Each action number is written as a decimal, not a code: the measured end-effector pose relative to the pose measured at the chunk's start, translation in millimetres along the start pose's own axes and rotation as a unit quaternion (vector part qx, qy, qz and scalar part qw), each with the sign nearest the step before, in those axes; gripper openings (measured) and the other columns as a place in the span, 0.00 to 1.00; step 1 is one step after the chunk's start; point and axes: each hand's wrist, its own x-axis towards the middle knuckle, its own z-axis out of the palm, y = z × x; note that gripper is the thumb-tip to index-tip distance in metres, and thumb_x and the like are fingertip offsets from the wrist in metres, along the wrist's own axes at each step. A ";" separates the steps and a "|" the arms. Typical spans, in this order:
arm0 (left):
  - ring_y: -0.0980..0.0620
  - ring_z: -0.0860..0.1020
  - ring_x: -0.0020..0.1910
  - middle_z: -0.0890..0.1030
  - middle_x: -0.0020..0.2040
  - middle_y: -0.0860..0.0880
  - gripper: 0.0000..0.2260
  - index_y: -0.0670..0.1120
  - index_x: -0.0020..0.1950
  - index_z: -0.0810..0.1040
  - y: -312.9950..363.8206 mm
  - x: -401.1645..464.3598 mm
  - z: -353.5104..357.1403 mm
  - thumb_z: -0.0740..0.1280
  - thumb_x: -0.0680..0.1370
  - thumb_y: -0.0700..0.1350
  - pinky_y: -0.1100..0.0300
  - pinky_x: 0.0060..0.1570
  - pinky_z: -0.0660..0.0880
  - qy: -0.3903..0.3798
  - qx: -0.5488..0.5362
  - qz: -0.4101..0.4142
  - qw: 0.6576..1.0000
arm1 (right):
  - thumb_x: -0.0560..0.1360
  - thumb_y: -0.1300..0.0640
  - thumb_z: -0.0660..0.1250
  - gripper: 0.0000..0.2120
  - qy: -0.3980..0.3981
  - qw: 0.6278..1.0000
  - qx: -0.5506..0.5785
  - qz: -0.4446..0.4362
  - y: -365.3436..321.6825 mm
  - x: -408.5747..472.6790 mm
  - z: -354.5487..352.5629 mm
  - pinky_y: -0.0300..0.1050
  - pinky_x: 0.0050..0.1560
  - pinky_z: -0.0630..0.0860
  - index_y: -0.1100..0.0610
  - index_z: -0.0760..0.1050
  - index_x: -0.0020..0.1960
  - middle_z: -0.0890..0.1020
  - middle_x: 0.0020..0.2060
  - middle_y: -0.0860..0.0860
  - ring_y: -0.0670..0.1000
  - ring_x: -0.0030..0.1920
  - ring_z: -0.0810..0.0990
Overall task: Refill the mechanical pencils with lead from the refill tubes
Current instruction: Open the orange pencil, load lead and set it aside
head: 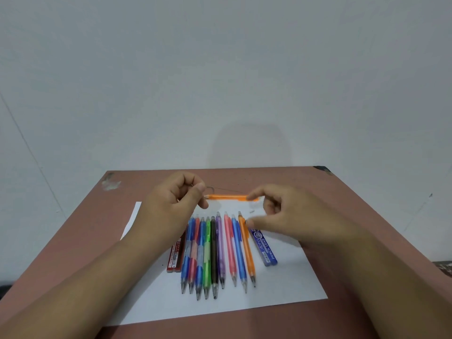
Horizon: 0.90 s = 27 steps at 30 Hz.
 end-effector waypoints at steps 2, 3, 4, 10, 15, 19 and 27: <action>0.63 0.81 0.40 0.84 0.39 0.55 0.07 0.51 0.48 0.77 1.7 -2.1 1.0 0.64 0.81 0.52 0.71 0.31 0.74 -0.016 0.012 0.002 1.000 | 0.72 0.43 0.76 0.15 0.122 0.990 0.024 -0.070 -0.1 0.3 5.8 0.32 0.37 0.68 0.39 0.79 0.57 0.76 0.37 0.44 0.41 0.38 0.74; 0.62 0.81 0.40 0.84 0.39 0.56 0.07 0.52 0.48 0.77 2.6 -3.2 1.5 0.64 0.81 0.53 0.71 0.31 0.74 -0.024 0.023 0.006 0.999 | 0.72 0.44 0.76 0.14 0.164 0.981 0.016 -0.106 -0.7 0.5 8.4 0.32 0.37 0.68 0.39 0.80 0.56 0.76 0.37 0.42 0.41 0.40 0.75; 0.62 0.81 0.39 0.83 0.39 0.56 0.07 0.53 0.47 0.76 3.4 -4.0 2.0 0.63 0.80 0.55 0.70 0.31 0.74 -0.032 0.036 0.013 0.999 | 0.73 0.44 0.75 0.12 0.186 0.973 -0.003 -0.137 -2.1 0.4 11.1 0.32 0.38 0.67 0.41 0.81 0.56 0.76 0.37 0.40 0.42 0.42 0.75; 0.62 0.81 0.38 0.83 0.38 0.58 0.11 0.54 0.47 0.76 4.0 -6.8 4.6 0.61 0.76 0.60 0.71 0.32 0.73 -0.050 0.064 0.046 0.996 | 0.77 0.45 0.71 0.08 0.186 0.960 -0.073 -0.196 -5.6 4.8 25.9 0.39 0.41 0.76 0.45 0.83 0.55 0.80 0.41 0.40 0.45 0.43 0.78; 0.60 0.82 0.41 0.82 0.39 0.59 0.13 0.57 0.48 0.75 1.0 -4.7 5.2 0.59 0.74 0.64 0.69 0.33 0.75 -0.065 0.071 0.066 0.993 | 0.78 0.49 0.71 0.03 0.202 0.955 -0.072 -0.205 -5.4 7.6 30.2 0.42 0.40 0.76 0.47 0.83 0.49 0.79 0.38 0.39 0.46 0.40 0.78; 0.59 0.82 0.45 0.82 0.43 0.60 0.14 0.58 0.50 0.74 0.6 -4.2 5.2 0.57 0.75 0.66 0.63 0.38 0.79 -0.074 0.063 0.091 0.991 | 0.77 0.52 0.72 0.03 0.211 0.959 -0.043 -0.182 -2.0 9.8 31.4 0.33 0.39 0.69 0.45 0.81 0.45 0.78 0.35 0.39 0.45 0.41 0.78; 0.59 0.79 0.45 0.80 0.44 0.59 0.03 0.62 0.47 0.72 -1.3 19.5 2.7 0.63 0.81 0.56 0.59 0.38 0.79 -0.054 0.149 0.058 0.986 | 0.77 0.58 0.72 0.05 0.256 0.951 0.019 -0.170 3.9 7.5 21.9 0.35 0.37 0.73 0.49 0.84 0.45 0.81 0.37 0.42 0.50 0.38 0.78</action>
